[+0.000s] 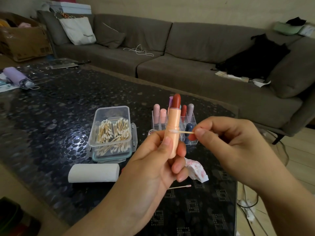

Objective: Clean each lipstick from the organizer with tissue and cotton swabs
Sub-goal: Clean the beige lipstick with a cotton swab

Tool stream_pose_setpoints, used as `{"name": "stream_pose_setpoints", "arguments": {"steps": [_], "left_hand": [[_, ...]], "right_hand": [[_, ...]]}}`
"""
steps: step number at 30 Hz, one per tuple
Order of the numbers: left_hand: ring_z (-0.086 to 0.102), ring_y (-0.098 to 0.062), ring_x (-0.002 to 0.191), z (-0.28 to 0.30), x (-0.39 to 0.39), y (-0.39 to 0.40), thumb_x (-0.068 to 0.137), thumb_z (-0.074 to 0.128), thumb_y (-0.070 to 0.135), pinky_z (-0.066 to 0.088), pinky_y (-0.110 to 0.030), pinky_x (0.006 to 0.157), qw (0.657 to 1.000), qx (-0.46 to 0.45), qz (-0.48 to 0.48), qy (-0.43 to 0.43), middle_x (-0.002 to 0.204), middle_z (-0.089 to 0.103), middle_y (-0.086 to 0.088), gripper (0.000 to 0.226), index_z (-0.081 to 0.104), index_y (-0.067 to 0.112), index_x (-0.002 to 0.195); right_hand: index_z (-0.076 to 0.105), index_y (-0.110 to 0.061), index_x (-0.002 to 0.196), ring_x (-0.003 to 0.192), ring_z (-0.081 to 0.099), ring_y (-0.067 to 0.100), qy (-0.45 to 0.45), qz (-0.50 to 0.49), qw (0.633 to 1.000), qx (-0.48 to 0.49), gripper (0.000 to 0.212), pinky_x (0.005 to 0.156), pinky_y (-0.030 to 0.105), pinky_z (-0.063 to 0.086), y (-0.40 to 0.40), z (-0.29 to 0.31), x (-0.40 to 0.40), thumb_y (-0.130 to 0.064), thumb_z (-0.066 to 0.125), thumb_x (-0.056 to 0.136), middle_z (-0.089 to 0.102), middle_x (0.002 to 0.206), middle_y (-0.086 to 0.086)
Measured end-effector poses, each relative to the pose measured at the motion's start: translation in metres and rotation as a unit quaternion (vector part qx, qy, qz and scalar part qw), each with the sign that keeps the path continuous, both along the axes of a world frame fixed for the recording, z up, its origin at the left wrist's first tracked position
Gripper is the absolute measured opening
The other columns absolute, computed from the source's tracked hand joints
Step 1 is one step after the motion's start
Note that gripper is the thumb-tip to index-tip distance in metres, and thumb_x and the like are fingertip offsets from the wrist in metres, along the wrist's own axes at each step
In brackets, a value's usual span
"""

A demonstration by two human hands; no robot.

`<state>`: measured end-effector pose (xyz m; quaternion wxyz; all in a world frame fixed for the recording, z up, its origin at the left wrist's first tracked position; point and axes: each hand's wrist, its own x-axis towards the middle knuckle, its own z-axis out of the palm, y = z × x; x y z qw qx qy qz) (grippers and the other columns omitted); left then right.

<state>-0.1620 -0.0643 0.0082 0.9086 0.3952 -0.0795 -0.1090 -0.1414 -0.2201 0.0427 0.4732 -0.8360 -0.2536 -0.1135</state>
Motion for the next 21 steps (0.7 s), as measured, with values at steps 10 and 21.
{"name": "stream_pose_setpoints", "arguments": {"steps": [10, 21], "left_hand": [[0.046, -0.013, 0.051, -0.0004, 0.0025, -0.0007, 0.080, 0.053, 0.021, 0.047, -0.026, 0.049, 0.999, -0.034, -0.019, 0.023, 0.067, 0.056, -0.009, 0.029, 0.071, 0.001, 0.091], [0.039, -0.011, 0.049, 0.0023, 0.0020, -0.0008, 0.073, 0.059, 0.013, 0.046, -0.027, 0.049, 0.996, -0.049, -0.067, 0.044, 0.061, 0.045, -0.003, 0.033, 0.054, 0.008, 0.105]], "right_hand": [[0.071, -0.024, 0.071, 0.043, 0.040, 0.002, 0.017, -0.002, 1.000, 0.019, 0.021, 0.043, 0.007, 0.030, -0.0024, 0.0016, 0.0023, -0.030, 0.055, 0.083, 0.050, 0.050, -0.004], [0.069, -0.024, 0.074, 0.045, 0.041, 0.001, 0.010, 0.005, 1.000, 0.019, 0.017, 0.045, 0.007, 0.032, -0.0022, 0.0035, -0.0008, -0.029, 0.056, 0.083, 0.049, 0.051, -0.007]]}}
